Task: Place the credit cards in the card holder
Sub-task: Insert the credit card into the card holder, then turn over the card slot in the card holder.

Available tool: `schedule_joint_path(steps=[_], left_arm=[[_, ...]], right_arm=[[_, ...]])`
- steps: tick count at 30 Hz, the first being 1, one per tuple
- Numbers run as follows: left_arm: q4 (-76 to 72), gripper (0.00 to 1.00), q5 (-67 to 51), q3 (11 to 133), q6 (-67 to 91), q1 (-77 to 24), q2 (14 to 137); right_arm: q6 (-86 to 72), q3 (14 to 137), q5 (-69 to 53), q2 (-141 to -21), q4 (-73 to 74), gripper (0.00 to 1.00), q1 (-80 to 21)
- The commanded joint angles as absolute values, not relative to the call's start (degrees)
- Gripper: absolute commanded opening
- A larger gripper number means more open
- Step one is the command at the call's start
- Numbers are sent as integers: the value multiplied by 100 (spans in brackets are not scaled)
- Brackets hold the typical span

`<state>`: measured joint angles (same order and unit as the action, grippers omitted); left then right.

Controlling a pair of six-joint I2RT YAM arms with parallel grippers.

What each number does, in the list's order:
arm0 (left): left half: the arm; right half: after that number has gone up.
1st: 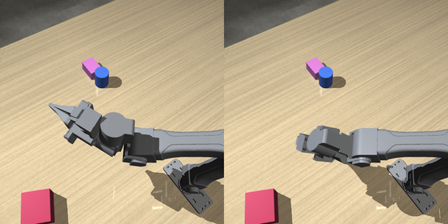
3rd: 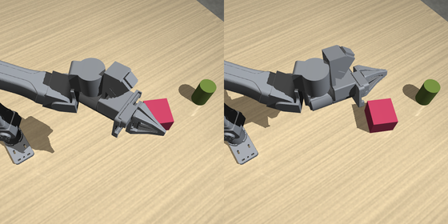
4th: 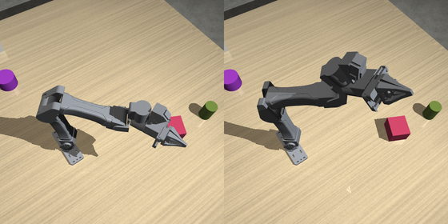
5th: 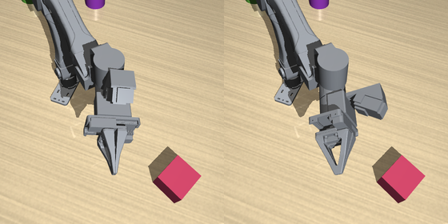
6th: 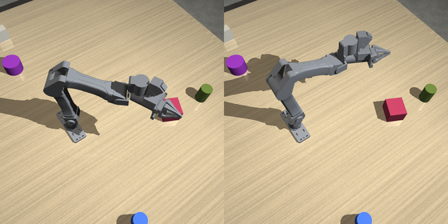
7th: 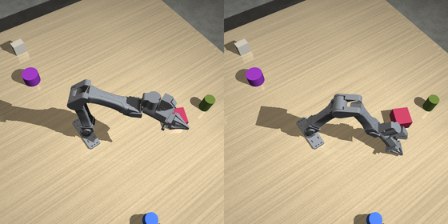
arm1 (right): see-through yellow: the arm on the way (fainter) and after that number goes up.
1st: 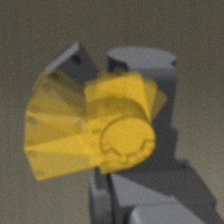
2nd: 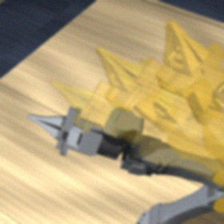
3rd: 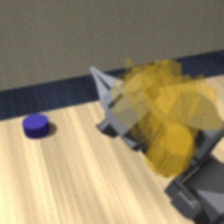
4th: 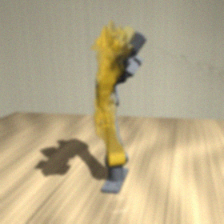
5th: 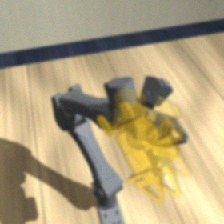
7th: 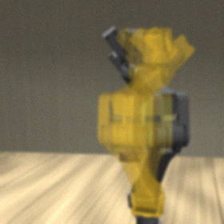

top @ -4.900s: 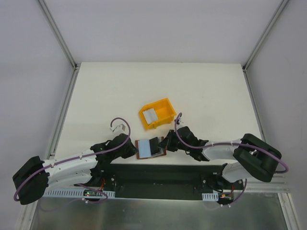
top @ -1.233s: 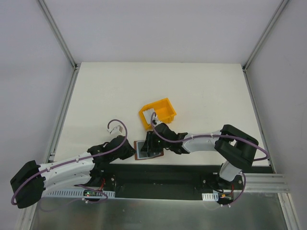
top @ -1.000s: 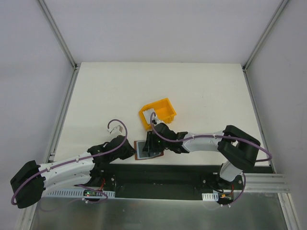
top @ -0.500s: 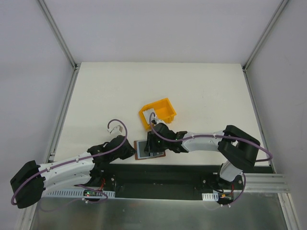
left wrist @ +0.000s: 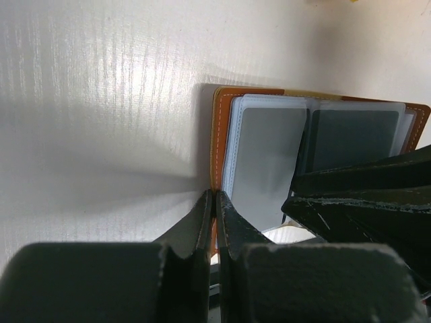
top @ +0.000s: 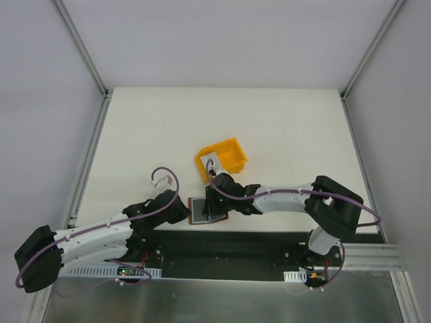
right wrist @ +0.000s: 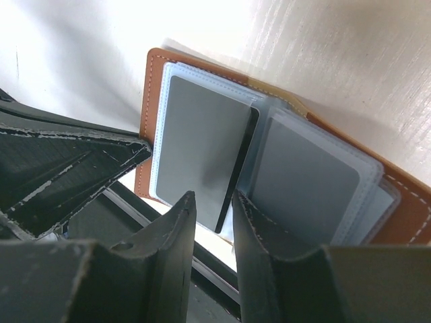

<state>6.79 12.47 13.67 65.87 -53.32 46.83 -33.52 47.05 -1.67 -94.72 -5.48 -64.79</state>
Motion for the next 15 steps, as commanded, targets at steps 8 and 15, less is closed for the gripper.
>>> schedule_joint_path(steps=[8, 15], left_arm=[[624, 0, 1143, 1723, 6302, -5379, 4404], [615, 0, 1020, 1881, 6161, -5388, 4412]], right_arm=[[-2945, 4974, 465, -8869, -27, 44, -6574], [-2857, 5089, 721, -8771, 299, 45, -6645]])
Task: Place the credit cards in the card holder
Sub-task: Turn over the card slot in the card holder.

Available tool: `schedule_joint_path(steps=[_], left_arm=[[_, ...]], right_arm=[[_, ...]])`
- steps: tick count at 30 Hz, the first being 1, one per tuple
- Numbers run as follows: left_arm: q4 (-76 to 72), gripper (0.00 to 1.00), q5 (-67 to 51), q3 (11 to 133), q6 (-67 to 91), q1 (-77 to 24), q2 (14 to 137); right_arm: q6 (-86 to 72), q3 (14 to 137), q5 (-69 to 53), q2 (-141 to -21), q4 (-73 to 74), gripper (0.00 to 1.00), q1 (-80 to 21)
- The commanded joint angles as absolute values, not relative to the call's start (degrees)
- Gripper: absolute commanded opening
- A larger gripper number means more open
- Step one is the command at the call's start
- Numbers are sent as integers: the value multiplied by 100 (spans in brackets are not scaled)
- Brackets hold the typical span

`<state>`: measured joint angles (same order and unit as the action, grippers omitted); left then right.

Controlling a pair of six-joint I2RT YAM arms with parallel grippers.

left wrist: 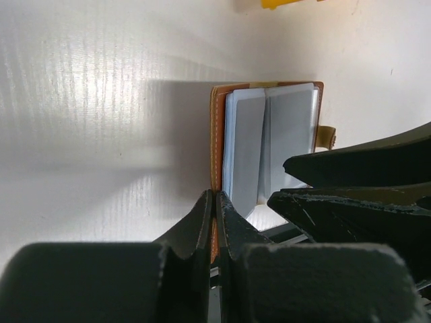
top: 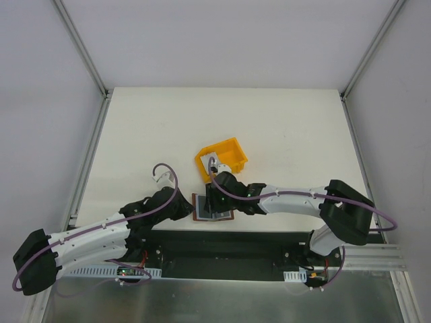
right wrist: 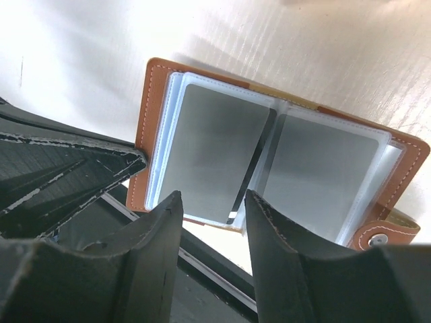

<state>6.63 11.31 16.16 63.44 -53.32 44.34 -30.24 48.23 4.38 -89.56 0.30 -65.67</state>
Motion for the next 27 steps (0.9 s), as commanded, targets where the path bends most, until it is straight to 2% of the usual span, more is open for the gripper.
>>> schedule_joint_path(steps=[1, 12, 27], left_arm=[[615, 0, 1011, 1898, 6152, -5388, 4421], [615, 0, 958, 1986, 6064, -5388, 4395], [580, 0, 923, 2004, 6029, -5388, 4395]], right_arm=[[-2822, 5132, 703, -8806, 316, 45, -6645], [-2777, 5589, 562, -9351, 474, 52, -6732], [-2751, 5871, 729, -9632, 791, 55, -6847]])
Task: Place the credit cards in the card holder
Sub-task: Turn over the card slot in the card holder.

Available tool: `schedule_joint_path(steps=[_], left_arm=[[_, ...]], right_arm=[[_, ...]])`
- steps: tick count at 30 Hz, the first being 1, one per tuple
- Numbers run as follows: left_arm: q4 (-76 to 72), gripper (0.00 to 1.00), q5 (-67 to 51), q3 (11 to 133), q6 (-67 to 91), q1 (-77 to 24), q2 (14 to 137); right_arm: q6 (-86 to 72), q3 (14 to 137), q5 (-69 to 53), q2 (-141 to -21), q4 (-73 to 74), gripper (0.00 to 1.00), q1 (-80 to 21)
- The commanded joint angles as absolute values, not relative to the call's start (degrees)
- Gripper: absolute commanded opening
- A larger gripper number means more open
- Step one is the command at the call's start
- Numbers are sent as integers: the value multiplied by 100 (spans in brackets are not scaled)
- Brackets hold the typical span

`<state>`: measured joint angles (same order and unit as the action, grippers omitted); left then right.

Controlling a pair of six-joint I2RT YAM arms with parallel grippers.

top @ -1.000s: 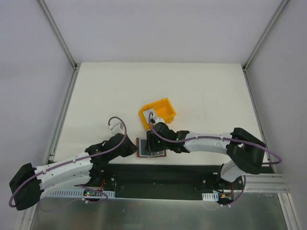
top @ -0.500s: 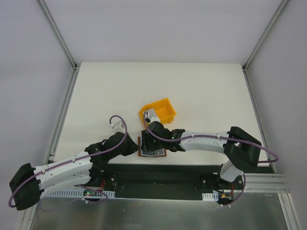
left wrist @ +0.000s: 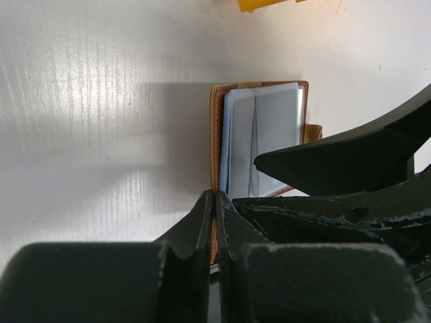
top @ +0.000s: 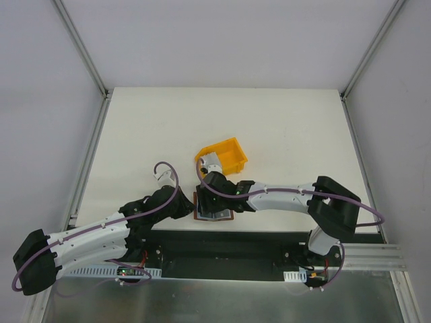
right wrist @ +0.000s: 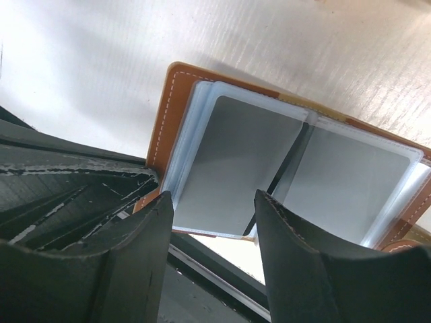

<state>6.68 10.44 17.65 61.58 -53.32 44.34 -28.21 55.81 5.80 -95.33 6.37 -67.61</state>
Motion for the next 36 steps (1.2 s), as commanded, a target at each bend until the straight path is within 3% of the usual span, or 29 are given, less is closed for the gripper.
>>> schedule_joint_path(steps=[1, 17, 36], left_arm=[[571, 0, 923, 2004, 6029, -5388, 4395], [527, 0, 923, 1942, 6047, -5388, 4333], [527, 0, 975, 1784, 6108, -5388, 4280]], right_arm=[[-2760, 5915, 764, -9650, 887, 54, -6847], [-2522, 6644, 1704, -9730, 2126, 50, -7163], [-2566, 6522, 2276, -9291, 2575, 43, -7207]])
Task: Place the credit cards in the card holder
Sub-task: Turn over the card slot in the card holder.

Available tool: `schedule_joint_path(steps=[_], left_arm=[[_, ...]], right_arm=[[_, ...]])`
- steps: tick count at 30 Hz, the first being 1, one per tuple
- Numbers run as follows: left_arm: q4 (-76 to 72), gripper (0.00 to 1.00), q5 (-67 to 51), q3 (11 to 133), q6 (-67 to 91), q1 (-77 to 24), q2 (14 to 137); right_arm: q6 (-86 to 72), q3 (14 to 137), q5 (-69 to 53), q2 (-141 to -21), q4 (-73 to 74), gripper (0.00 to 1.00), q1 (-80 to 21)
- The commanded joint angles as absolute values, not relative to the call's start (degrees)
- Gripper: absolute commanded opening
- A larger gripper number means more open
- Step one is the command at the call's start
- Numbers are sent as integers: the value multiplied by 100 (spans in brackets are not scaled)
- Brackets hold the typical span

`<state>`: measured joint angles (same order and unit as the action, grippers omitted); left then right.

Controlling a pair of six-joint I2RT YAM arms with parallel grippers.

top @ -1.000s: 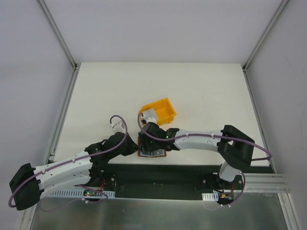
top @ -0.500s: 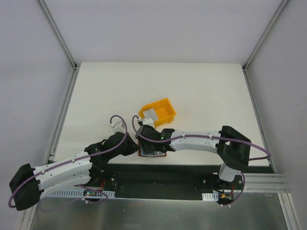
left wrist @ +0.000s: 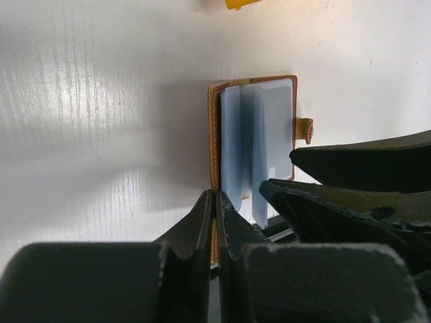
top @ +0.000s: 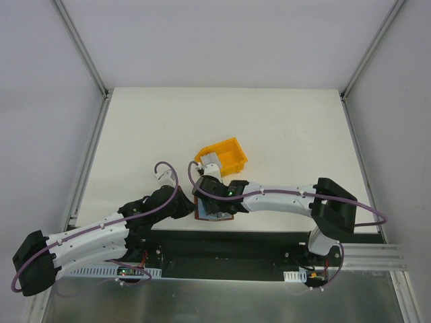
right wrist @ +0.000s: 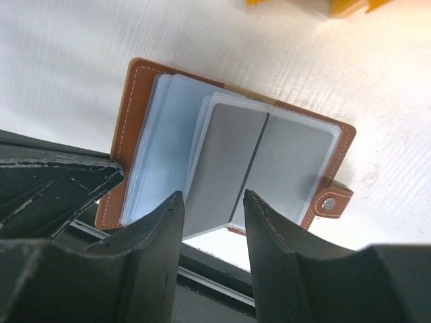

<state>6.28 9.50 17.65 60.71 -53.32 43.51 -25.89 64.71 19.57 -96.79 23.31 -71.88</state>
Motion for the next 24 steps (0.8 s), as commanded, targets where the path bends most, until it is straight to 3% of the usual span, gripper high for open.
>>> schedule_joint_path(steps=[1, 16, 24], left_arm=[[527, 0, 976, 1784, 6108, -5388, 4280], [527, 0, 993, 1705, 6170, -5388, 4315], [527, 0, 949, 1793, 6135, -5388, 4342]], right_arm=[[-2566, 6478, 2285, -9238, 2514, 43, -7207], [-2716, 6065, 2277, -8868, 2470, 40, -7119], [-2646, 6451, 1582, -9421, 1925, 48, -7128]])
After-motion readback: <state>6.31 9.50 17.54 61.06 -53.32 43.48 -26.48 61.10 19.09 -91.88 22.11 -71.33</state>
